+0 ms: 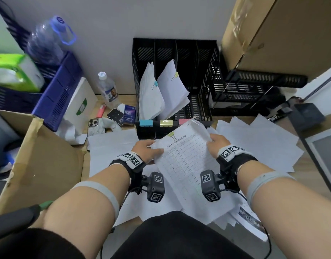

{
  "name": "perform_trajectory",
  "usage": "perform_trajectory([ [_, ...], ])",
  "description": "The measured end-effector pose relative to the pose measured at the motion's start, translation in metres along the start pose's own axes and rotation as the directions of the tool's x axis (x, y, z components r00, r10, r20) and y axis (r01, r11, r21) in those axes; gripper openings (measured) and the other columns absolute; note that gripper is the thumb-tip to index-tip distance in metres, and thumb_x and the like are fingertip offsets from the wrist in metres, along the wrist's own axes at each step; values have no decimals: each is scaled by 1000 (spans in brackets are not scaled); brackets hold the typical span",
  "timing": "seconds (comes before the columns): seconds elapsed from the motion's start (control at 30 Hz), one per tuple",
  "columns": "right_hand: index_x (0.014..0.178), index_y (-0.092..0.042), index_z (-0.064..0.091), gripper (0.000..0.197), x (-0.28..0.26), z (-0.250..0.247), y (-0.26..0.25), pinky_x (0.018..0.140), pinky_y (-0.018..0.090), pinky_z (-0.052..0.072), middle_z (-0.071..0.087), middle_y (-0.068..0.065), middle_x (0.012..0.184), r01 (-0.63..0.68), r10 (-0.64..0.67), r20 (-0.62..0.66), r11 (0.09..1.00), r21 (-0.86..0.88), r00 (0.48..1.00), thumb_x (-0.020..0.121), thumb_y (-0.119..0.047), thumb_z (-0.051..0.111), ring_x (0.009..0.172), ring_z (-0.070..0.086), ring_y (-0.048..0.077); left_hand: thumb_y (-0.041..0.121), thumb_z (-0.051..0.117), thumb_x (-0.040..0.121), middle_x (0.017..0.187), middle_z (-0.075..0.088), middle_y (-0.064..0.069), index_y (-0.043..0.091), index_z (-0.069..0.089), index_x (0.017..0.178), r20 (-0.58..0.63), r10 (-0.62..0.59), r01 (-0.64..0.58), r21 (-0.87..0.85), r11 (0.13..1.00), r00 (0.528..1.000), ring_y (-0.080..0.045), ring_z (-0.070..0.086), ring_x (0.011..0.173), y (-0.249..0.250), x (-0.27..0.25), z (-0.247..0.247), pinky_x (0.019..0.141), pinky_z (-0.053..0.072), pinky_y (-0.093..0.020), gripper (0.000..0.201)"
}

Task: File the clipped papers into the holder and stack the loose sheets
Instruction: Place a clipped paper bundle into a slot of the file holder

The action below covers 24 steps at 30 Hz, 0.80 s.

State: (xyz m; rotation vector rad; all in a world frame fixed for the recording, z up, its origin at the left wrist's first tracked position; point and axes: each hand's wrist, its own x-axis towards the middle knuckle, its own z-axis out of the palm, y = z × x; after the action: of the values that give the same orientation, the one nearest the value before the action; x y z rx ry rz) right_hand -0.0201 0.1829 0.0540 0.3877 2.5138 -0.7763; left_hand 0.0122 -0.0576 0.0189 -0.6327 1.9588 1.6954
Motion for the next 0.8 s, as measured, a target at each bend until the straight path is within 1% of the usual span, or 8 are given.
perform_trajectory([
  [0.13,108,2,60,28,-2,-1,1,65,27,35,60,22,104,3,-2,-25,999,34,1000,94,-4,36,85,49,28,10,73,86,107,74,-12,16,71,99,-7,-5,5,-16,1000,1000,-32,72,99,3,3,0,88,60,-50,14],
  [0.37,105,-9,60,23,0,-15,-3,57,27,35,62,9,94,77,-32,-200,972,221,979,94,-12,40,83,51,26,12,72,89,109,75,-12,13,72,97,88,-5,14,-102,995,996,-29,73,95,11,1,11,84,61,-44,9],
  [0.43,111,-12,54,20,2,-16,-8,68,31,44,59,6,99,97,-8,-295,953,286,956,92,-17,49,88,55,27,15,69,92,108,75,-12,12,72,101,88,44,-40,-57,998,995,-29,73,96,16,1,14,85,61,-46,10],
  [0.53,119,-15,48,43,3,-16,-17,93,39,47,50,11,123,42,75,-441,967,251,894,81,-26,65,109,53,30,22,67,92,101,76,-12,10,74,96,21,169,-169,47,984,985,-29,74,92,32,2,21,82,61,-49,15],
  [0.57,120,-16,49,49,1,-16,-22,94,38,47,48,10,127,31,79,-405,966,258,911,78,-31,69,111,53,29,24,66,92,95,76,-10,7,73,92,-12,226,-224,97,970,974,-28,74,88,38,3,24,80,62,-47,18],
  [0.63,131,-19,45,77,-6,-13,-33,90,38,53,48,6,132,30,29,-133,905,424,991,69,-48,79,113,54,25,21,65,90,75,70,-6,5,70,76,-36,359,-350,157,924,933,-23,66,71,51,2,32,71,61,-41,22],
  [0.7,140,-33,35,103,-17,-8,-44,79,45,59,49,0,131,-44,-81,174,787,615,981,53,-56,86,117,53,24,11,63,86,62,59,2,15,66,61,36,468,-468,152,871,883,-13,53,60,63,0,42,63,50,-31,26],
  [0.8,124,-20,55,81,-22,-6,-49,71,49,60,60,6,124,-44,-165,231,719,694,959,57,-52,87,115,58,27,2,62,88,80,70,5,14,77,88,237,538,-581,183,793,809,3,59,69,77,-7,57,71,50,-18,20],
])
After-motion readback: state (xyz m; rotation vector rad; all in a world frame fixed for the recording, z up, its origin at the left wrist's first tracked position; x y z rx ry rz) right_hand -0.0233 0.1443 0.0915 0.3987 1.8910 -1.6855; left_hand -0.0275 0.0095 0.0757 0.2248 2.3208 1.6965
